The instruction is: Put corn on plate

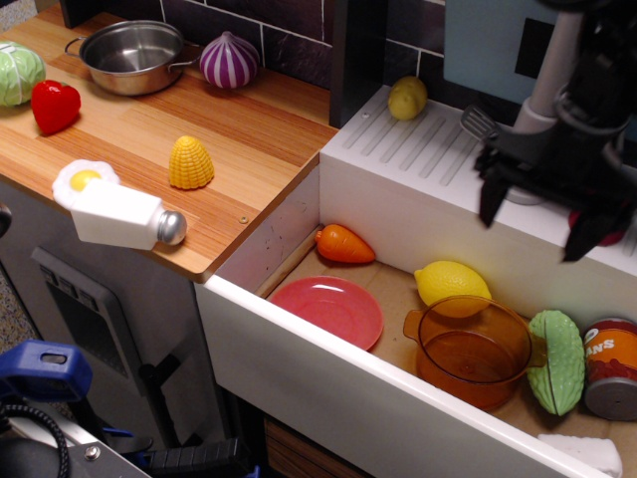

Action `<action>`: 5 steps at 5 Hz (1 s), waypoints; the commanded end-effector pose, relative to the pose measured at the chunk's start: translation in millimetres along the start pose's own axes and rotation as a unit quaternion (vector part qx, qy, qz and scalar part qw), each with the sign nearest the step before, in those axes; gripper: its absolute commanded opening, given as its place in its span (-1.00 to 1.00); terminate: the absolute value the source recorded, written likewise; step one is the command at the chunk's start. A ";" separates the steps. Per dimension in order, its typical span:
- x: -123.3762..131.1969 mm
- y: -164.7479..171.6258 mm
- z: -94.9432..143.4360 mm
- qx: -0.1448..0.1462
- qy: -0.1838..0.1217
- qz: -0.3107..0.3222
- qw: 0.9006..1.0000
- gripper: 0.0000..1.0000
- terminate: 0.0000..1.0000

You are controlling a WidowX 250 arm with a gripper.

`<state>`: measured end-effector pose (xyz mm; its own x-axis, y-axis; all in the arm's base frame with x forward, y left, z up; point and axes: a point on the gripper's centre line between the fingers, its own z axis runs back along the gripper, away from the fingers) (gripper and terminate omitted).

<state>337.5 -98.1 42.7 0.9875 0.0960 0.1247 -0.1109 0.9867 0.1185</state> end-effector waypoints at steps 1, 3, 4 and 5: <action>-5.8 72.0 46.0 0.042 -0.021 0.018 0.999 1.00 -1.00; -8.9 170.9 30.6 0.049 -0.021 -0.019 0.998 1.00 -1.00; -4.8 204.5 20.1 0.056 -0.019 -0.041 0.997 1.00 -1.00; -11.1 224.4 12.4 0.078 -0.044 -0.034 0.995 1.00 -1.00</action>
<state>293.0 124.3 59.4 0.9865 0.0153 0.1628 -0.0594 0.9612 0.2695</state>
